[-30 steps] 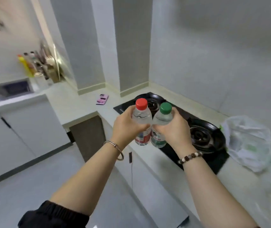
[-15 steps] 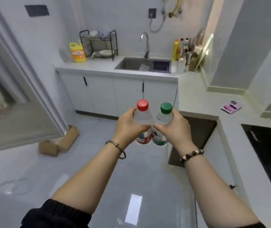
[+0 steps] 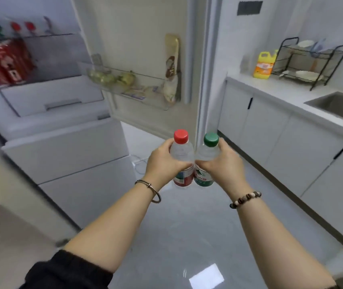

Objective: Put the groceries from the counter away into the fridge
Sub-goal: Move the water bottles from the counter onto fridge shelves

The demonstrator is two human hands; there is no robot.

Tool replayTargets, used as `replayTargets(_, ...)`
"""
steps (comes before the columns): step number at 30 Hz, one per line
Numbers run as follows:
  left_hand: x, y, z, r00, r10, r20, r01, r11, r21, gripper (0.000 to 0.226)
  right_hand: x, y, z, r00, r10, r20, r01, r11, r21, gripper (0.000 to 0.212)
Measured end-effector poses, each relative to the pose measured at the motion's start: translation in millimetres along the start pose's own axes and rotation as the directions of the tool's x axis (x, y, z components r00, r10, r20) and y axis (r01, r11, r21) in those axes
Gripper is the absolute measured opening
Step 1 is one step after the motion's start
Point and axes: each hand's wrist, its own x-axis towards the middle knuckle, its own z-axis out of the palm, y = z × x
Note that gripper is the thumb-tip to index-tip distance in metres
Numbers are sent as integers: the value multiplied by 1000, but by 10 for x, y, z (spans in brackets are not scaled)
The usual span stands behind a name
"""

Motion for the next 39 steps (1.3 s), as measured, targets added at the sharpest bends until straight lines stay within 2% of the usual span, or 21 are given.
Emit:
replayTargets(7, 208, -435, -1031, 960, -93, -266, 108, 993, 46, 49, 325, -795, 921, 977, -154, 146, 148, 988, 55, 40)
replayTargets(12, 566, -734, -1754, 917, -48, -397, 81, 994, 67, 43, 635, -1384, 1600, 961, -222, 165, 207, 973, 105, 43)
replayTargets(18, 1094, -992, -2709, 883, 31, -468, 21, 994, 105, 51, 1116, -2163, 2439, 954, -253, 162, 221, 956, 191, 38)
replayTargets(22, 1448, -1119, -3224, 830, 103, -548, -47, 992, 115, 57, 1408, -2685, 2823, 960, -261, 99, 229, 939, 255, 40)
replayTargets(29, 2231, -1160, -3966, 720, 234, -653, -189, 972, 141, 62, 2049, -3469, 3216, 923, -380, -55, 372, 852, 369, 42)
replayTargets(34, 2875, -1184, -4377, 591, 334, -734, -308, 935, 178, 61, 2555, -3857, 3518, 898, -389, -205, 438, 746, 501, 52)
replayTargets(39, 3486, -1097, -4615, 437, 409, -801, -465, 865, 189, 64, 3015, -4275, 3742, 853, -390, -348, 522, 644, 559, 50)
